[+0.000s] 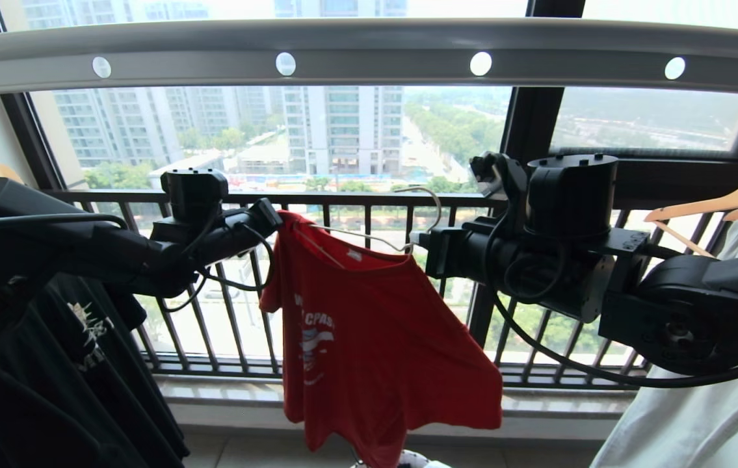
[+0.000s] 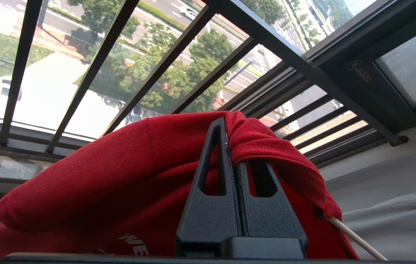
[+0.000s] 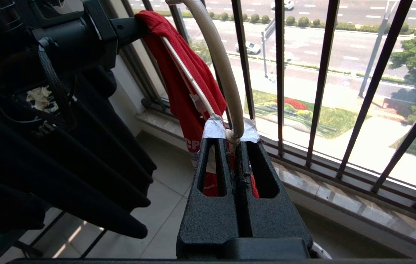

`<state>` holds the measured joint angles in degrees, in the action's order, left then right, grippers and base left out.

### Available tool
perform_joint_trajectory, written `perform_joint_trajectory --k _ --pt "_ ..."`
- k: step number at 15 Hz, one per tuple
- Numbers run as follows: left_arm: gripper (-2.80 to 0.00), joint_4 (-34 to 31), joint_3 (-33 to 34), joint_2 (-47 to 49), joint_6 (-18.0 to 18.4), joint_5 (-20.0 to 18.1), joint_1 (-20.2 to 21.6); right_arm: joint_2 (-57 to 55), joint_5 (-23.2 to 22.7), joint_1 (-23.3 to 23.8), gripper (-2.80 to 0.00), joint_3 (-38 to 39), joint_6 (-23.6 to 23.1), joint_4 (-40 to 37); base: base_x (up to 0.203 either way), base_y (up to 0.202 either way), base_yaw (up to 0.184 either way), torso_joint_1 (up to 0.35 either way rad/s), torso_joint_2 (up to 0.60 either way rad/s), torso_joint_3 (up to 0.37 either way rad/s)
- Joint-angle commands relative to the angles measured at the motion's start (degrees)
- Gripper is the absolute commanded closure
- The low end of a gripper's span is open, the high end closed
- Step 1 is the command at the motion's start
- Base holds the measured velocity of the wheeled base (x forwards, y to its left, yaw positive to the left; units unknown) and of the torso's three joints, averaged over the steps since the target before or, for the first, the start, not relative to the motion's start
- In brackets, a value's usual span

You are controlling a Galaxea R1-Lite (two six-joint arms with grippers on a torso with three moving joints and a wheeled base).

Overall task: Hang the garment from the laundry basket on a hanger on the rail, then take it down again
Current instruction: Take the clothes off the clothes rack

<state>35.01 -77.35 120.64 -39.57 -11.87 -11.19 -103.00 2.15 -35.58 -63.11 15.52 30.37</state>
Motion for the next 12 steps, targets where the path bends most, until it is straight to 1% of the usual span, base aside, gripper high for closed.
perform_joint_trajectory --k 1,4,12 --pt "0.00 -1.35 -0.46 0.15 -0.24 -0.17 -0.15 -0.10 0.05 -0.63 0.00 0.27 0.04 0.22 0.000 0.000 0.000 0.000 0.00 0.000" --pt "0.00 -1.78 -1.95 1.74 -0.33 -0.08 0.00 -0.10 0.09 -0.54 0.00 0.14 0.00 0.31 0.000 0.000 0.000 0.000 0.00 0.000" --pt "0.00 -4.33 -1.32 2.06 0.26 0.01 -0.27 -0.36 0.07 1.66 0.00 -1.25 0.04 0.31 0.000 0.000 0.000 0.000 0.00 0.000"
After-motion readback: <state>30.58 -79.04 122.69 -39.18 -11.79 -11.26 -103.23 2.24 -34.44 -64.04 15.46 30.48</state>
